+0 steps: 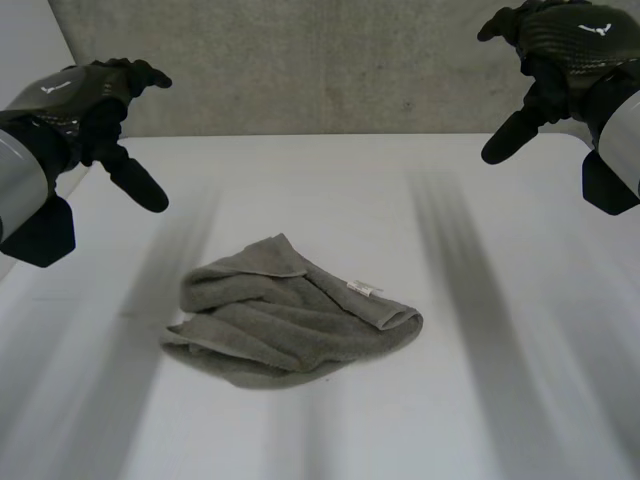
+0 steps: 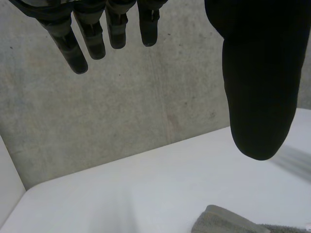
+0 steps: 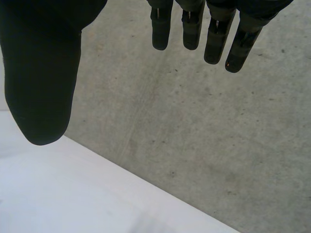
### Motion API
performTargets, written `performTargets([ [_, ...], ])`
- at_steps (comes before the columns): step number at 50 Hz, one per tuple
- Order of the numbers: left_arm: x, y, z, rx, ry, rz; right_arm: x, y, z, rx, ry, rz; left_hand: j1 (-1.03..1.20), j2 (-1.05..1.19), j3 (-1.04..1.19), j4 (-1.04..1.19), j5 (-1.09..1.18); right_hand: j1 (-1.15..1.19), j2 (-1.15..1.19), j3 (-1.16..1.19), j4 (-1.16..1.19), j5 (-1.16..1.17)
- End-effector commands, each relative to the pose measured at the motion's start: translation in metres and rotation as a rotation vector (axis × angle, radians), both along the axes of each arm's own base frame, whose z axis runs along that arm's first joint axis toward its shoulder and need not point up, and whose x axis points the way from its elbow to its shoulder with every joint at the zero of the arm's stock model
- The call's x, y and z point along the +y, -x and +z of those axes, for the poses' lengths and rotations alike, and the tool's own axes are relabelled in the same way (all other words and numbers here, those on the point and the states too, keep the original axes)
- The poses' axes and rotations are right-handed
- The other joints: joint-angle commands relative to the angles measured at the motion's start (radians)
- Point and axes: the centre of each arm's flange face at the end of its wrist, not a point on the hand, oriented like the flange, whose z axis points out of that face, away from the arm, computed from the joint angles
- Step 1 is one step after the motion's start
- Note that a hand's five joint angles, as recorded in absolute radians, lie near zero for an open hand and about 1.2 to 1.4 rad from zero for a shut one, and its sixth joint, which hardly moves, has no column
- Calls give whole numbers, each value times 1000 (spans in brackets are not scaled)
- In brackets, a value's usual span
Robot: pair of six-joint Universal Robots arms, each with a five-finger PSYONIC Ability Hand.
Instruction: Fold the towel.
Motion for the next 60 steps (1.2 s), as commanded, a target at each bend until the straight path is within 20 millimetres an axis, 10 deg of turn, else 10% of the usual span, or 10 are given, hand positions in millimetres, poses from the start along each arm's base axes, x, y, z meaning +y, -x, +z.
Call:
performTargets([
  [1, -25, 7, -26, -29, -37, 5, -5, -20, -26, 77, -54, 114, 62, 68, 67, 68, 35, -38, -57, -38, -55, -52],
  [20, -103, 17, -163, -126, -375, 6, 41, -99, -164, 398, -348, 532, 138, 144, 144, 144, 112, 37, 18, 37, 20, 22],
  [28, -114, 19, -179, -124, -375, 4, 42, -127, -213, 284, -350, 555, 780, 786, 786, 786, 754, 374, 355, 374, 357, 359],
  [35, -110, 25, -183, -127, -367, -13, 36, -131, -237, 270, -359, 531, 860, 866, 866, 866, 833, 879, 861, 880, 862, 865],
  [40, -103, 30, -178, -129, -365, -26, 26, -128, -218, 248, -303, 476, 1218, 1224, 1224, 1224, 1192, 1184, 1165, 1184, 1167, 1169],
  [42, -100, 34, -175, -130, -356, -39, 18, -122, -175, 202, -197, 422, 1218, 1224, 1224, 1224, 1192, 1184, 1165, 1184, 1167, 1169],
  [50, -67, 41, -84, -44, -142, -77, -5, -82, -82, 104, -1, 293, 1218, 1224, 1224, 1224, 1192, 1184, 1165, 1184, 1167, 1169],
  [60, -10, 24, 8, 147, 88, -94, -6, -43, -17, 90, 87, 245, 1218, 1224, 1224, 1224, 1192, 1184, 1165, 1184, 1167, 1169],
])
